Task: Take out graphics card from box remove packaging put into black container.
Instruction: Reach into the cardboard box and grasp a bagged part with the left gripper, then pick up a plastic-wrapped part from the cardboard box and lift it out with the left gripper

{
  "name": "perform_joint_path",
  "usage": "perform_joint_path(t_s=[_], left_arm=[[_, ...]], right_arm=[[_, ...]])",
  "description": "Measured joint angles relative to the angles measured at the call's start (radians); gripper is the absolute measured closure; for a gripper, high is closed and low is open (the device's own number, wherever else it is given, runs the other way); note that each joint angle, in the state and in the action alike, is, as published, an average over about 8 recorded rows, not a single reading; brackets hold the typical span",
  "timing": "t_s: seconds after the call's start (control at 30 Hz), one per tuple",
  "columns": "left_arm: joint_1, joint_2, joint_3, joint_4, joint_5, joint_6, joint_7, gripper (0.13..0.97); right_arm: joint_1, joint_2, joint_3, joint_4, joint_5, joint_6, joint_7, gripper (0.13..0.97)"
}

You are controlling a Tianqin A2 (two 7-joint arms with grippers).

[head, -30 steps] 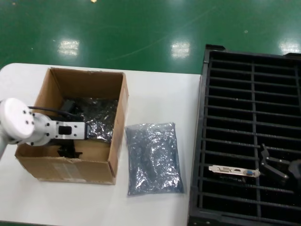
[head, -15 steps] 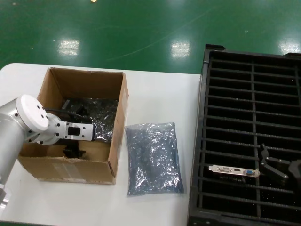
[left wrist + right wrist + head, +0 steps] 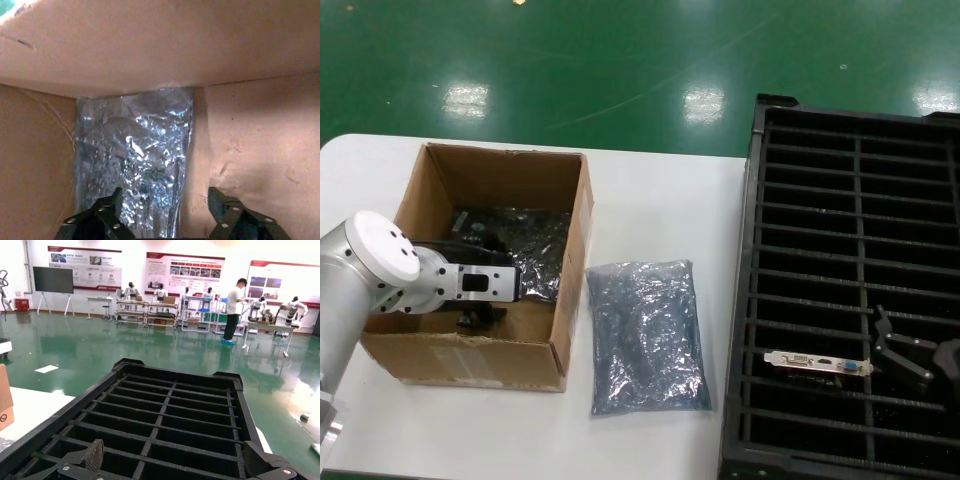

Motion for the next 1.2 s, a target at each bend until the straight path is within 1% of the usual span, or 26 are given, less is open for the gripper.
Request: perform_joint_path(t_s=[0.07, 0.2, 0.37, 0.47, 0.5, 0.77, 0.87, 0.93, 1.0, 1.1, 1.2], left_arm=[[0.003, -0.002, 0.002, -0.001, -0.004, -0.008, 0.005, 0.482], [0.009, -0.007, 0.004, -0.002, -0.012, -0.024, 0.021, 0.482], [0.013, -0.008, -0.009, 0.008, -0.038, -0.053, 0.073, 0.616], [0.016, -0.006, -0.028, 0.016, -0.065, -0.078, 0.124, 0.697], [0.017, -0.005, -0.036, 0.019, -0.076, -0.087, 0.144, 0.697], [0.032, 0.002, -0.12, 0.02, -0.181, -0.164, 0.334, 0.85], [0.043, -0.001, -0.137, 0.005, -0.203, -0.178, 0.37, 0.871], [0.055, -0.009, -0.136, -0.02, -0.203, -0.179, 0.361, 0.893], [0.074, -0.022, -0.126, -0.062, -0.186, -0.175, 0.324, 0.915], [0.113, -0.05, -0.106, -0.156, -0.134, -0.162, 0.228, 0.936], [0.163, -0.086, -0.089, -0.276, -0.061, -0.144, 0.106, 0.944]], right_arm=[[0.0, 0.0, 0.0, 0.0, 0.0, 0.0, 0.0, 0.129], [0.0, 0.0, 0.0, 0.0, 0.0, 0.0, 0.0, 0.129], [0.0, 0.0, 0.0, 0.0, 0.0, 0.0, 0.0, 0.129], [0.0, 0.0, 0.0, 0.0, 0.0, 0.0, 0.0, 0.129], [0.0, 0.0, 0.0, 0.0, 0.0, 0.0, 0.0, 0.129], [0.0, 0.0, 0.0, 0.0, 0.0, 0.0, 0.0, 0.129], [0.0, 0.0, 0.0, 0.0, 0.0, 0.0, 0.0, 0.129], [0.0, 0.0, 0.0, 0.0, 0.0, 0.0, 0.0, 0.129], [0.0, 0.0, 0.0, 0.0, 0.0, 0.0, 0.0, 0.129], [0.0, 0.0, 0.0, 0.0, 0.0, 0.0, 0.0, 0.129], [0.0, 0.0, 0.0, 0.0, 0.0, 0.0, 0.0, 0.129]])
